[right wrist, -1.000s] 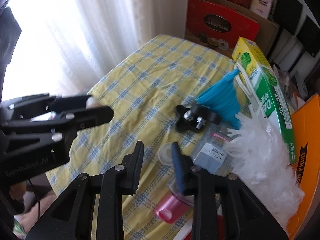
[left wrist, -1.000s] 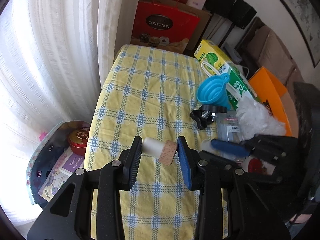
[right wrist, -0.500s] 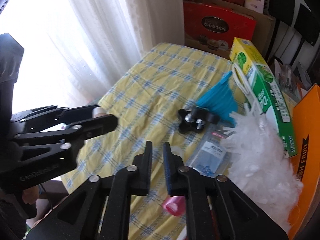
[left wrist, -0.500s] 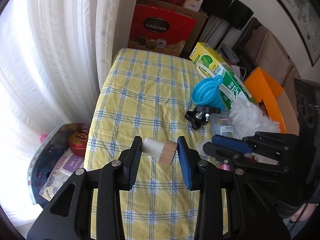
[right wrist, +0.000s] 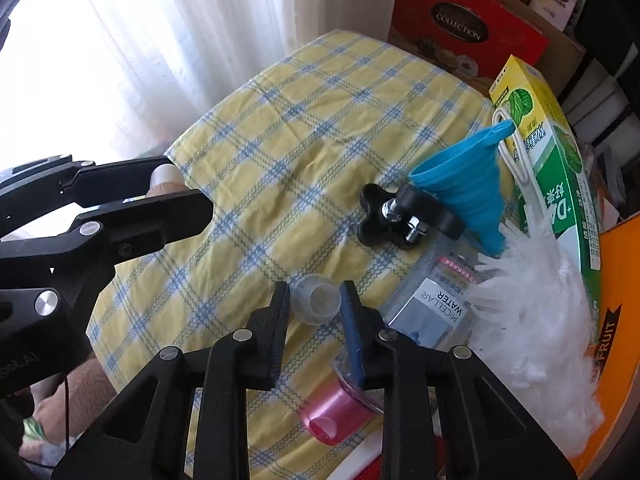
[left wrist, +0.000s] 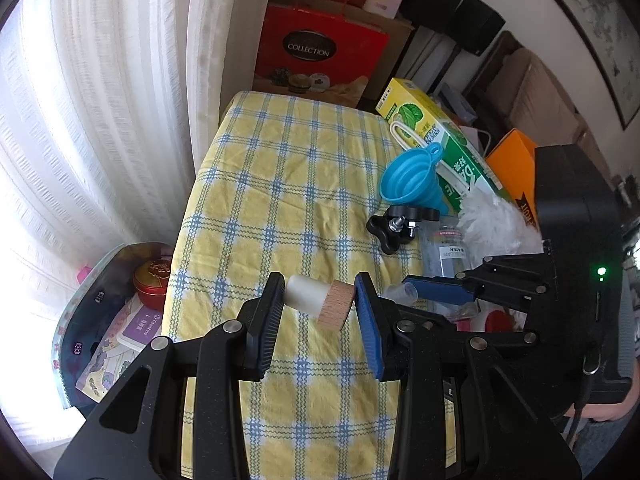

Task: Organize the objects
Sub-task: 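Grasp the clear plastic cap with the right tool while the left tool holds the cork bottle, then carry the cork bottle and clear cap over the orange box with both tools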

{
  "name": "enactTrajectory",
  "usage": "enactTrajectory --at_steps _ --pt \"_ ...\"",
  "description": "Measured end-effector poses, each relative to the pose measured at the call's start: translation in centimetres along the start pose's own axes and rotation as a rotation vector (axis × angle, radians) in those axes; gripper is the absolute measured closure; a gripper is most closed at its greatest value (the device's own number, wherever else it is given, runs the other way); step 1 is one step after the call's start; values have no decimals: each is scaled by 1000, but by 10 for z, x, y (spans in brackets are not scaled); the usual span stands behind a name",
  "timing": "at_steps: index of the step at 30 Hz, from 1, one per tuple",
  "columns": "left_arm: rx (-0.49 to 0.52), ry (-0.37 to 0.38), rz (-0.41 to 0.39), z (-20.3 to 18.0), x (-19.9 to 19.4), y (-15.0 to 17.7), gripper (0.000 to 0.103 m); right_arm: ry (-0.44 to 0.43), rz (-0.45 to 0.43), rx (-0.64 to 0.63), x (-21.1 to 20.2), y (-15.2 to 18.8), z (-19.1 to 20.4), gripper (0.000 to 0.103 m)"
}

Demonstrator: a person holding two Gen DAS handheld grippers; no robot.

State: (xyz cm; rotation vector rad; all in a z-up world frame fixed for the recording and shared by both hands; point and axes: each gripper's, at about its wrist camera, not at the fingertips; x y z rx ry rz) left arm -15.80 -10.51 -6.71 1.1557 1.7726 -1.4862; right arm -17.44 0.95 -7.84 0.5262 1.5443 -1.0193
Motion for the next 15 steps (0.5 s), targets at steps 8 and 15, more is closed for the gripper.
enactTrajectory --at_steps 8,15 --pt "16 4 -7 -7 -6 -1 70 -39 -86 70 -21 3 -7 79" --pt "39 2 -30 -23 -19 -5 70 -15 -194 120 -63 15 -11 78"
Point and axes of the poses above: each gripper's, at about its wrist camera, not at the fingertips, and x roughly the way its jaws point, z to its left, y to its underside, and after that the axes turned 4 degrees about x, right-handed
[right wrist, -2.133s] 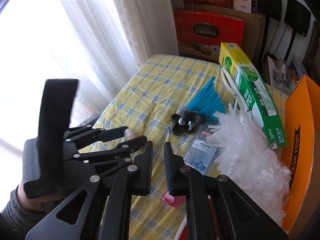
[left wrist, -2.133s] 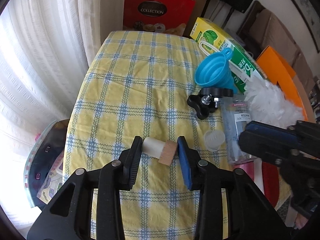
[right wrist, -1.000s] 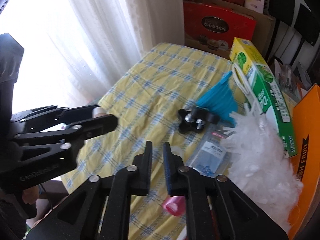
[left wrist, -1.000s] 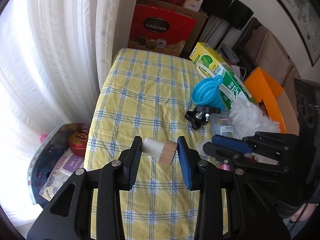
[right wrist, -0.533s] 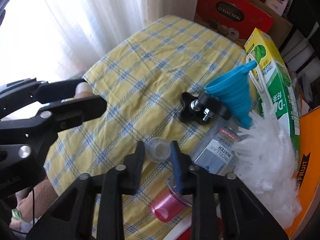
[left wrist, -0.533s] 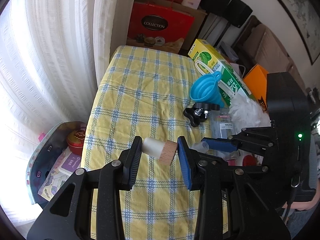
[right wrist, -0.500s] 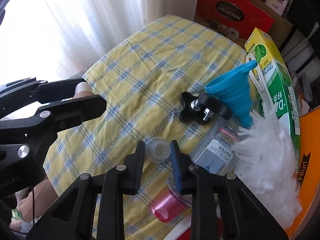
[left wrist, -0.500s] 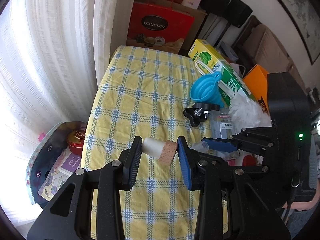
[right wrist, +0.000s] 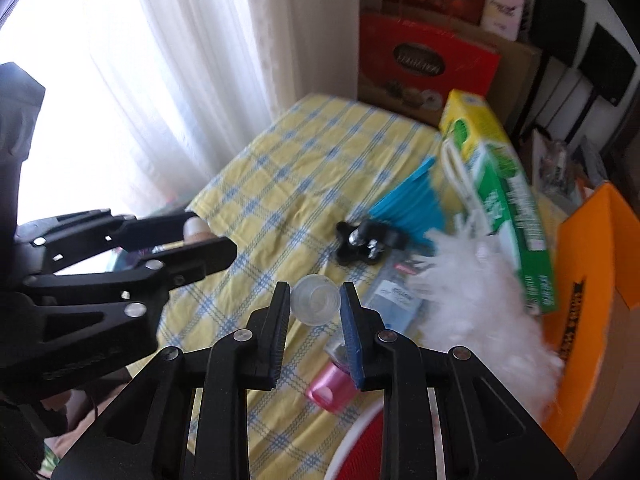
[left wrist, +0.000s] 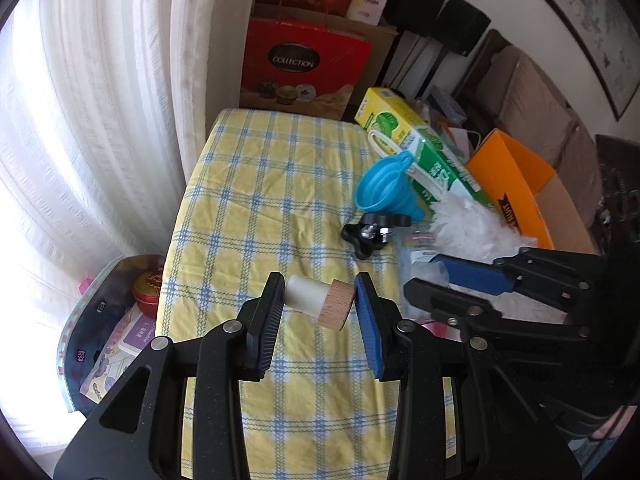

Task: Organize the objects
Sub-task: 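Carry the cork bottle and clear cap over the orange box with both tools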

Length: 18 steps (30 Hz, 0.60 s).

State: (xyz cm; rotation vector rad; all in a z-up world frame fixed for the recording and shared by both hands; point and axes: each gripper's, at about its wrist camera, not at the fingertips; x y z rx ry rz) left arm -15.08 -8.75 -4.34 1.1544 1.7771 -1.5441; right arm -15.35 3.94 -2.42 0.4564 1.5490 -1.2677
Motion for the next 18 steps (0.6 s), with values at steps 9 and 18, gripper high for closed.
enactTrajectory --at_steps 9,18 --pt "41 -22 -67 -26 -26 -6 70 24 -126 82 -56 7 -16 79" --pt "66 -6 -116 -58 -46 -16 70 67 -234 180 -101 19 -40 78"
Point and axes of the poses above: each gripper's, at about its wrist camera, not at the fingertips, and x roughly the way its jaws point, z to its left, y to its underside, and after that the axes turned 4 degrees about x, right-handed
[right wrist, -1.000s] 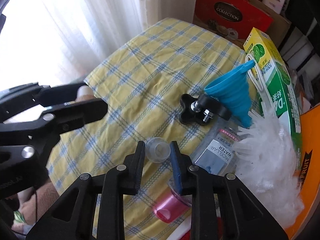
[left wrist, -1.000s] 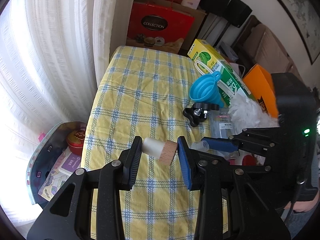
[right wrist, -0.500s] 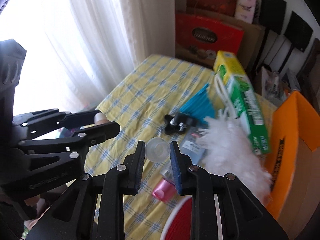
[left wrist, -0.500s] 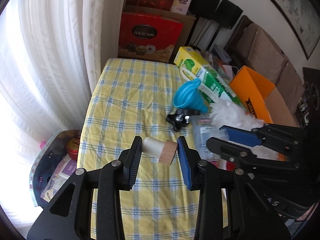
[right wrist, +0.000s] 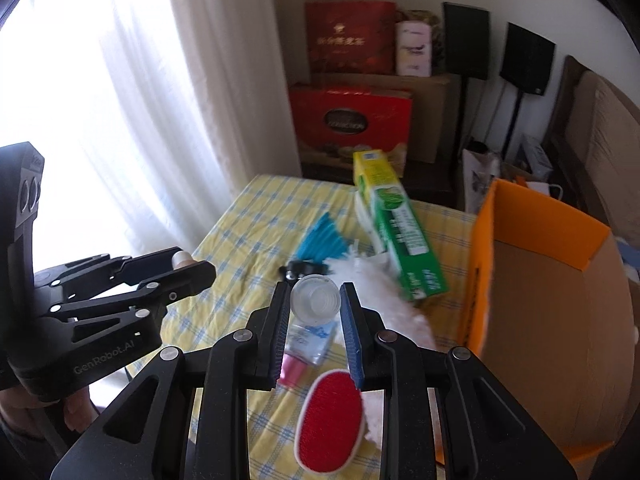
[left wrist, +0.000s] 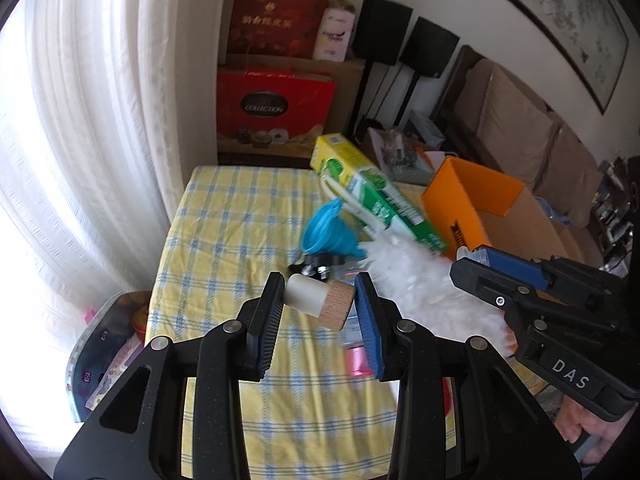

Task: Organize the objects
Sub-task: 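Carry the cork bottle and clear cap over the orange box with both tools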

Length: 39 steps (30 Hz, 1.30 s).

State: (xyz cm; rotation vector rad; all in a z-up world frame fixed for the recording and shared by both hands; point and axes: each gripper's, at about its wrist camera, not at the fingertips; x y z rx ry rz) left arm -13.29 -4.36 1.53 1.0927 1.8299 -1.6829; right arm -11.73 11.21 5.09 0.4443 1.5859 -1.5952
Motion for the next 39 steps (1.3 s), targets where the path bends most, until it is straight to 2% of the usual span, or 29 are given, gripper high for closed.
enactTrajectory --at_steps 21,39 --pt "129 97 -7 -111 1 -10 70 120 -62 145 -63 20 -81 78" --pt "199 108 -5 -177 18 -4 70 187 -80 222 -87 37 -133 78"
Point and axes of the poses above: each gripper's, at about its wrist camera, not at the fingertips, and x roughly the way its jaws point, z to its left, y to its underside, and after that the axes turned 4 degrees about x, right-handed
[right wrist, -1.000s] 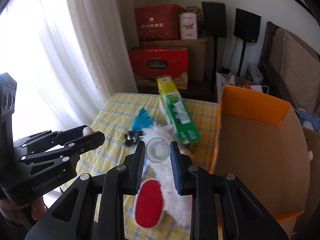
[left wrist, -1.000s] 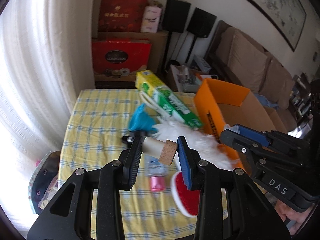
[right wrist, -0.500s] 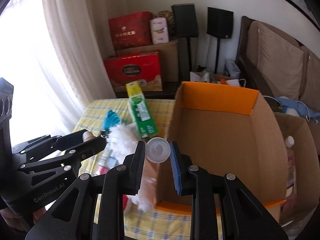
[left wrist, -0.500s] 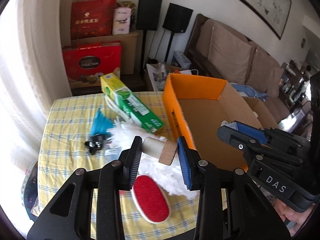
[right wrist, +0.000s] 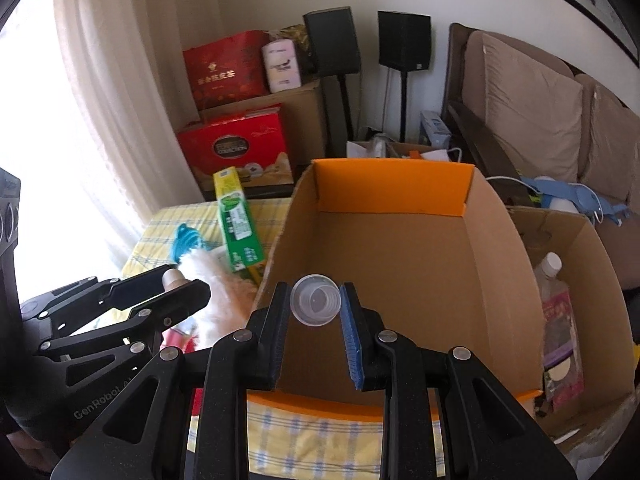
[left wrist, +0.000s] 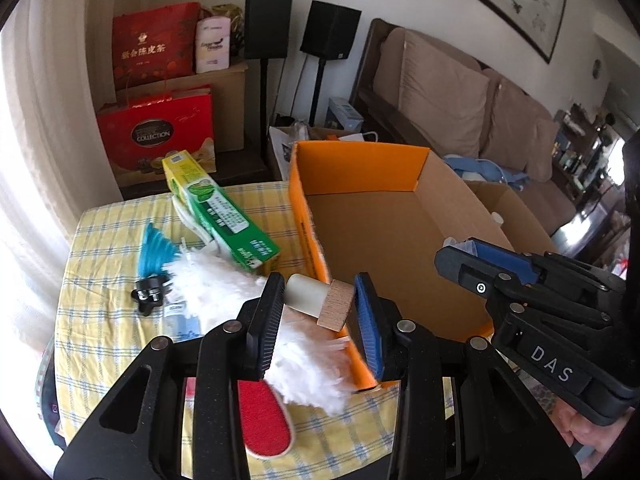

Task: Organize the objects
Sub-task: 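Carry the cork bottle and clear cap over the orange box with both tools, then open both tools to drop the cork bottle and cap into the box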

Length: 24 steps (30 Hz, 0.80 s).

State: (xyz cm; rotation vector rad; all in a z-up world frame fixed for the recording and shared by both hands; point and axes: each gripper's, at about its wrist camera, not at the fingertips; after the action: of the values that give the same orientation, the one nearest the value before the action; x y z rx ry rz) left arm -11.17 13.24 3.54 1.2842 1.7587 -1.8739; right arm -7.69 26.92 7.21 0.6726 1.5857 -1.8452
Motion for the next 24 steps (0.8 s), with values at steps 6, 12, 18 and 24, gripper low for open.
enactTrajectory --at_steps 6,12,18,24 --pt "21 24 23 -22 17 2 70 32 10 21 5 4 -20 78" --pt "37 38 42 -40 31 2 70 58 29 52 10 10 -44 78" --pt "50 44 70 -48 45 6 70 71 56 72 20 19 -59 78" --pt "63 45 106 -54 59 13 69 64 96 96 34 28 -70 78"
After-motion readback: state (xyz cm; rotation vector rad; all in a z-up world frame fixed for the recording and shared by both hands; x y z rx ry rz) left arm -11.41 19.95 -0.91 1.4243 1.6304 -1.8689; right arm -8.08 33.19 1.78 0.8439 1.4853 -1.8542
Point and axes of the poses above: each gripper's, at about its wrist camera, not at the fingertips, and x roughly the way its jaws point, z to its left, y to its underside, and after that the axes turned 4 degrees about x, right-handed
